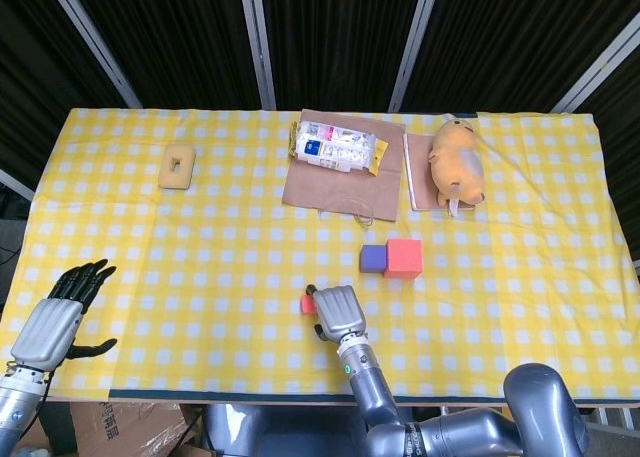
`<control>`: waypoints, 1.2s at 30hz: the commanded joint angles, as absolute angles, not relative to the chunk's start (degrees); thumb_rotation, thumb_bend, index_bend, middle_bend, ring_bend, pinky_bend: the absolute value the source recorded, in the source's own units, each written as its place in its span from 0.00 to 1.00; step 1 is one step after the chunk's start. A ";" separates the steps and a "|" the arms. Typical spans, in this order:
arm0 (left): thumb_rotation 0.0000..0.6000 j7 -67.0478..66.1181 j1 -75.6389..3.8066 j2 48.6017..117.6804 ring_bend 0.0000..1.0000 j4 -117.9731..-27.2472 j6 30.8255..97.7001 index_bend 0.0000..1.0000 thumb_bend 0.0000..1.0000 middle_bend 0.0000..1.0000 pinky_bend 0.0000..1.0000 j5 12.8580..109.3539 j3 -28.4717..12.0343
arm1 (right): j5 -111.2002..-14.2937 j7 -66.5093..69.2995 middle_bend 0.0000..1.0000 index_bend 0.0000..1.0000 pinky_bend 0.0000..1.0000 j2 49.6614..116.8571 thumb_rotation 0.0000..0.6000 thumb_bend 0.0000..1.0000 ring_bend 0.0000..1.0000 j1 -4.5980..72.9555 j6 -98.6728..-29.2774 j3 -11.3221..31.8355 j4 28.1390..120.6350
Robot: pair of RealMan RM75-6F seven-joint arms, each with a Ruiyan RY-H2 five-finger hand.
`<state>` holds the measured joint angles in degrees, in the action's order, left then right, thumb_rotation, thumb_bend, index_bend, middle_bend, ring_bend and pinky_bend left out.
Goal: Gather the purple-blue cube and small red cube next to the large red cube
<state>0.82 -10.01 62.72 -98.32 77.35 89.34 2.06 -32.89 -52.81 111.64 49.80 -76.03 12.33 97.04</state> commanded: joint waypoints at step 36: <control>1.00 0.93 -10.12 62.60 0.00 -98.52 77.02 0.00 0.02 0.00 0.00 89.07 2.08 | -34.00 -53.26 1.00 0.42 1.00 112.92 1.00 0.48 1.00 48.14 -75.18 12.16 96.62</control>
